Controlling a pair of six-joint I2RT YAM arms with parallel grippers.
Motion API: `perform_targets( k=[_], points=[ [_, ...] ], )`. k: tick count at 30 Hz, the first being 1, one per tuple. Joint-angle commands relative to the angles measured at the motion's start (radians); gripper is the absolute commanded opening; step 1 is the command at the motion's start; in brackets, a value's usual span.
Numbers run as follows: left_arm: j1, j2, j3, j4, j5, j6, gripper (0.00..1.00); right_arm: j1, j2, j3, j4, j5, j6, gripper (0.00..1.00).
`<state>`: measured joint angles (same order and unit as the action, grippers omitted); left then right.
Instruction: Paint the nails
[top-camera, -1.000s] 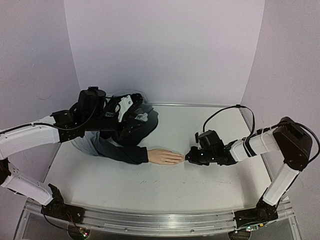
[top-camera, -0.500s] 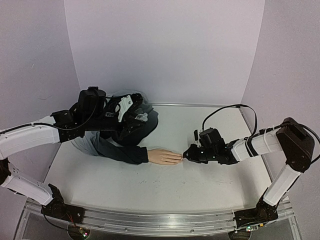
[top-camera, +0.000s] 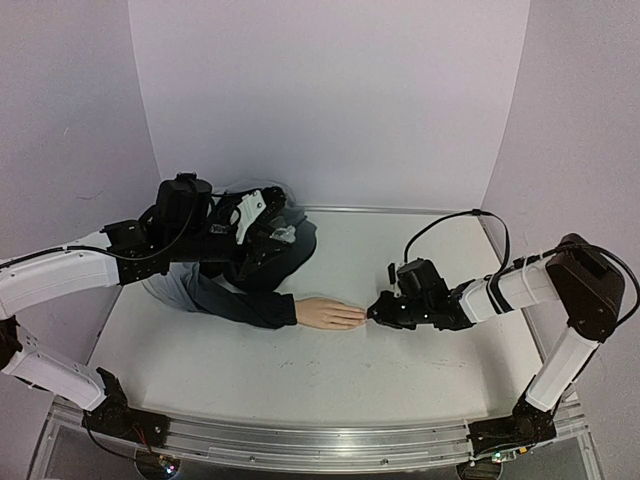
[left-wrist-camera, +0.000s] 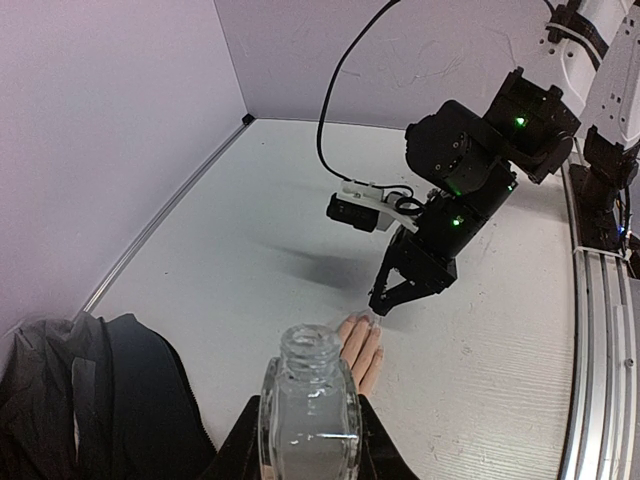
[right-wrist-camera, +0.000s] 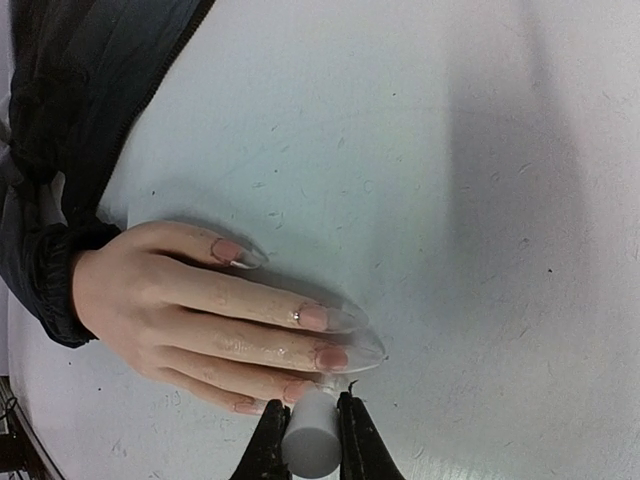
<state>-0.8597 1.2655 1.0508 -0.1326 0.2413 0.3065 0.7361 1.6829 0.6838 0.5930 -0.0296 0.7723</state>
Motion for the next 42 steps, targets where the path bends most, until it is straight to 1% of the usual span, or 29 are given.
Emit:
perform_targets(
  k=[1,4,10,17,24,34,38,42],
  points=[
    [-0.006,-0.029,0.044,0.019,0.012,-0.006,0.00,0.005,-0.049,0.017,-0.046,0.063,0.005,0.00],
    [-0.005,-0.029,0.044,0.019,0.011,-0.005,0.00,0.006,-0.069,0.016,-0.065,0.076,0.003,0.00],
    [-0.006,-0.029,0.045,0.019,0.015,-0.007,0.00,0.005,-0.078,0.027,-0.051,0.037,-0.019,0.00],
    [-0.006,-0.032,0.045,0.019,0.015,-0.007,0.00,0.005,-0.012,0.039,0.011,-0.034,-0.010,0.00],
    [-0.006,-0.035,0.043,0.019,0.013,-0.006,0.00,0.005,-0.004,0.021,0.017,-0.003,0.004,0.00],
    [-0.006,-0.031,0.043,0.019,0.012,-0.005,0.00,0.006,-0.044,0.022,-0.064,0.070,0.006,0.00],
    [-0.007,-0.029,0.045,0.019,0.013,-0.006,0.00,0.006,-0.070,0.027,-0.083,0.070,0.000,0.00],
    [-0.006,-0.029,0.045,0.019,0.015,-0.006,0.00,0.005,-0.091,0.021,-0.048,0.026,-0.005,0.00]
  ],
)
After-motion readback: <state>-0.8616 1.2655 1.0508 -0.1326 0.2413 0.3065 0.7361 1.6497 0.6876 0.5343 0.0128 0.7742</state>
